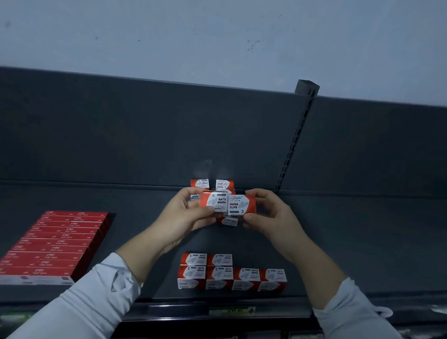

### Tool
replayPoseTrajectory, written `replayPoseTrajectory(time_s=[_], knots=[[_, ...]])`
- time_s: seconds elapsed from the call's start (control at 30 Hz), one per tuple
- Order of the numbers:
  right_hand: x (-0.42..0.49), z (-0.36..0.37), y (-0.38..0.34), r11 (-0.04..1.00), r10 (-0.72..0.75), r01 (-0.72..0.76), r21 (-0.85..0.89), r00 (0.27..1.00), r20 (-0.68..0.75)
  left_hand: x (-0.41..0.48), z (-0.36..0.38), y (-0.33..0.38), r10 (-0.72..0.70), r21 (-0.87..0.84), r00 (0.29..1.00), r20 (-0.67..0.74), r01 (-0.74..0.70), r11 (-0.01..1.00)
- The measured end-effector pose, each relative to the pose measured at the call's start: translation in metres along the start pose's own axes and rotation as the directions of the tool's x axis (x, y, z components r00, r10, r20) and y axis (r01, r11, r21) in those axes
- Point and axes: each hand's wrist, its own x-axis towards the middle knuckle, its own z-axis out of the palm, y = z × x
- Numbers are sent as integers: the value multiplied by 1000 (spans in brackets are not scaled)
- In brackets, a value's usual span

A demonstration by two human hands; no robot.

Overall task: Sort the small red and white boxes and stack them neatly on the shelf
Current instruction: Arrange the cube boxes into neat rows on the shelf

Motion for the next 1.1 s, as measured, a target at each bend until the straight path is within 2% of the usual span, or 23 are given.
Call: replayPoseTrajectory(time_s=[0.13, 0.27, 0.37, 0.47, 0.93, 1.1], knots=[[-5, -6, -4, 1000, -21, 21, 5, 1000, -1, -3, 2, 3, 36, 71, 999, 0, -36, 997], [-9, -10, -6, 1000, -29, 29, -6, 1000, -3, -8, 6, 9, 5, 95, 999, 32, -8, 995], [-12, -11, -8, 999, -33, 33, -7, 999, 17, -10, 12, 12, -16, 246, 998, 61, 1, 969], [-16, -15, -11, 999, -37, 37, 2, 999, 20, -11, 18, 14, 33, 328, 999, 15, -36, 944], [-25, -28, -10, 998, -54, 55, -20, 997, 50, -19, 36, 11, 85, 335, 996, -24, -72, 940], [-28, -32, -7, 993, -50, 53, -102, 998, 33, -21, 44, 7, 110, 369, 993, -31, -91, 925]])
